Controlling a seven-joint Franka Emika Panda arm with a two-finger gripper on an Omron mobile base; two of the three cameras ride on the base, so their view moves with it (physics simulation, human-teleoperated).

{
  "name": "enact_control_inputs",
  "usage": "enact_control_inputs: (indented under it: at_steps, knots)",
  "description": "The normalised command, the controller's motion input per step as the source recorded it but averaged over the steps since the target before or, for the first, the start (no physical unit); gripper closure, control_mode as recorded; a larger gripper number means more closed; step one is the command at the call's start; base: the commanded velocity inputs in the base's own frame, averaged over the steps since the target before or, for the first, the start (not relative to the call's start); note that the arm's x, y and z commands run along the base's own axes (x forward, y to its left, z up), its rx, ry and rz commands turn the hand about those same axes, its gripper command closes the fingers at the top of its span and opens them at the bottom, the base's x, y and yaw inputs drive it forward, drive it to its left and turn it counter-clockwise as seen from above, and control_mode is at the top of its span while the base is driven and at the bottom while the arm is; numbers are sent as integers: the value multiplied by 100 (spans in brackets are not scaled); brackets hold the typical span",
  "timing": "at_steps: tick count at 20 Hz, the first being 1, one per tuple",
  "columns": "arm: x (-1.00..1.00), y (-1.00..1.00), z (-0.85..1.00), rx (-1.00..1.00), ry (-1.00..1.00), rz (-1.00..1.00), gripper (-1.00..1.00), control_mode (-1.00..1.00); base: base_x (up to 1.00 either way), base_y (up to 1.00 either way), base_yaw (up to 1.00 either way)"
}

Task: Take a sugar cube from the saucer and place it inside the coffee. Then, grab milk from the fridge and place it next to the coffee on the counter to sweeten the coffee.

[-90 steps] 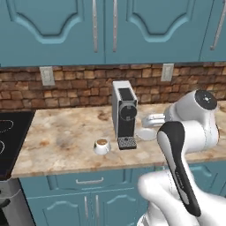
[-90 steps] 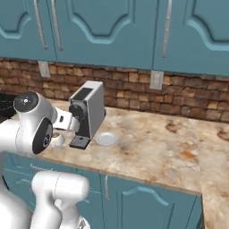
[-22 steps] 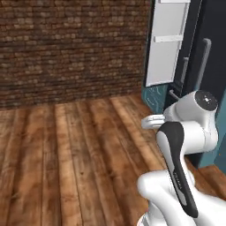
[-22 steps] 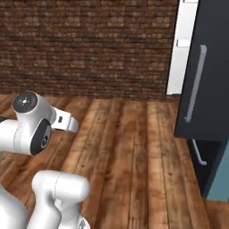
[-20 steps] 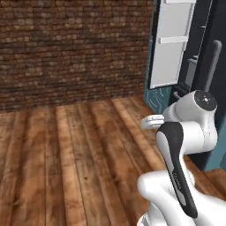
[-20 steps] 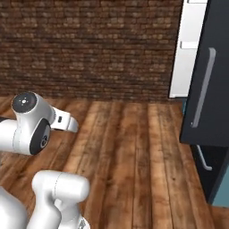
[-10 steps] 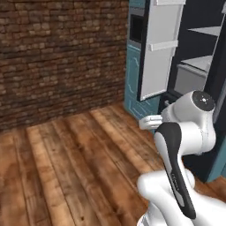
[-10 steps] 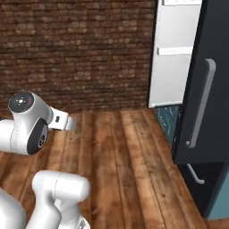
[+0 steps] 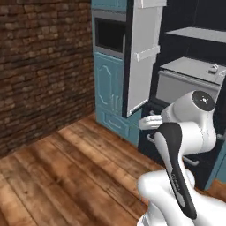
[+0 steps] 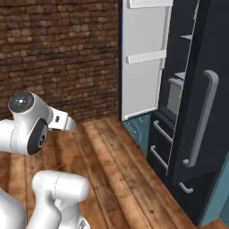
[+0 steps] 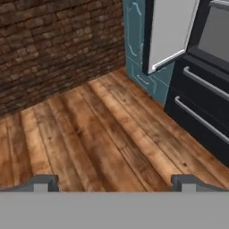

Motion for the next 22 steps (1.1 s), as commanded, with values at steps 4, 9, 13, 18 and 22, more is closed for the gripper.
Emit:
enact_control_inputs:
  at_steps: [4, 9, 13, 18, 22]
  knots:
    - [0, 0, 0, 0, 0, 0, -100, 100, 72, 43, -73]
    - [0, 0, 0, 0, 0, 0, -100, 100, 74, 56, -73]
    - [0, 0, 0, 0, 0, 0, -100, 100, 76, 63, -75]
    - [0, 0, 0, 0, 0, 0, -100, 100, 66, 44, -70]
    - [0, 0, 0, 0, 0, 0, -100, 100, 40, 16, -51]
